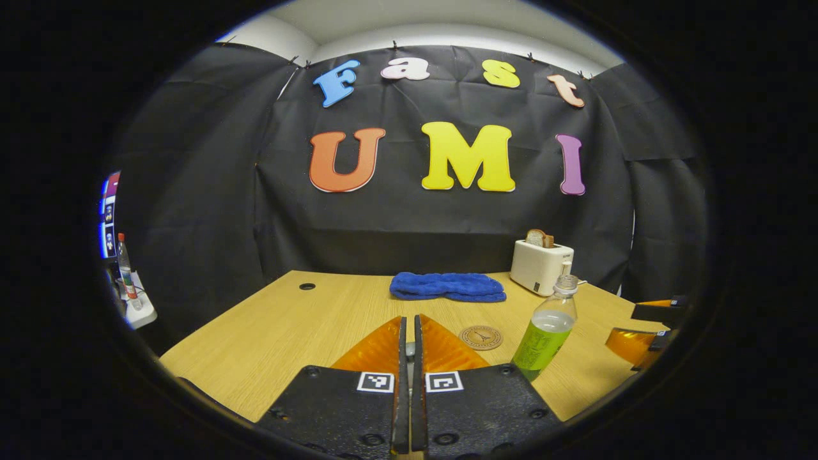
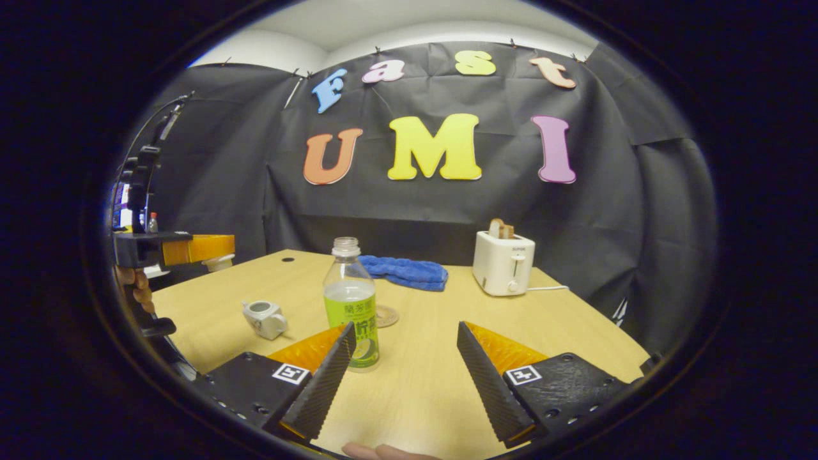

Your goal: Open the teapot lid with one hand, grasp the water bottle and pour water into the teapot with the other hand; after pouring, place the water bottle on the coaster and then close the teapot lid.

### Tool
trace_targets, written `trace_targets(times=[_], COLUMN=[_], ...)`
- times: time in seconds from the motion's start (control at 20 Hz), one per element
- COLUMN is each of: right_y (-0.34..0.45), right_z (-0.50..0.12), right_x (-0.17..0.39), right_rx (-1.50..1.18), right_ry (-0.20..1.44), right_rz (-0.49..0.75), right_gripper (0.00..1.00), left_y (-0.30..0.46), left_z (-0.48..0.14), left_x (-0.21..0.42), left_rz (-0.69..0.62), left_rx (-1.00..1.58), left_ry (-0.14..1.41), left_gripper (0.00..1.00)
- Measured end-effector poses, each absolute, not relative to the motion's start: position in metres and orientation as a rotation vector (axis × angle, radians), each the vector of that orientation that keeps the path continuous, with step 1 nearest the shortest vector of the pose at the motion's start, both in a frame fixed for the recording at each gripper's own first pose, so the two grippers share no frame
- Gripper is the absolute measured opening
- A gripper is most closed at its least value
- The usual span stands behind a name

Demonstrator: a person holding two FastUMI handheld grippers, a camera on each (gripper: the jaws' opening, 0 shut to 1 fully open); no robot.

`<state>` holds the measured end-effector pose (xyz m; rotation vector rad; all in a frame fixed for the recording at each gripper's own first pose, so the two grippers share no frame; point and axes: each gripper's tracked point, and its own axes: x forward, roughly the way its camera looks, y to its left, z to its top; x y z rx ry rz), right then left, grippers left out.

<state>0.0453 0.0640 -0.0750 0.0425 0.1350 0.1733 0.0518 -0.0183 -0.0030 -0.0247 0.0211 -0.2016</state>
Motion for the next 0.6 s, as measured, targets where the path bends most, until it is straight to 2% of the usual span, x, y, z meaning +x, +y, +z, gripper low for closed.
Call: trace_targets(times=[0.05, 0.3, 0.45, 0.6], right_y=[0.071, 0.104, 0.119, 0.127], right_z=[-0.076, -0.080, -0.078, -0.082], right_x=[0.045, 0.047, 0.057, 0.076], right_rx=[0.041, 0.045, 0.060, 0.057], right_ry=[0.128, 0.085, 0.075, 0.089], right_rz=[0.186, 0.228, 0.227, 0.198], right_gripper=[0.98, 0.95, 0.98, 0.95], left_y=[-0.017, -0.012, -0.009, 0.008], left_z=[0.000, 0.009, 0.014, 0.017], left_x=[0.044, 0.006, -0.008, -0.015], left_rz=[-0.204, -0.218, -0.224, -0.210], left_rx=[-0.024, -0.011, -0.005, -0.031], left_ry=[0.020, 0.008, 0.008, 0.009], left_gripper=[0.04, 0.04, 0.04, 0.04])
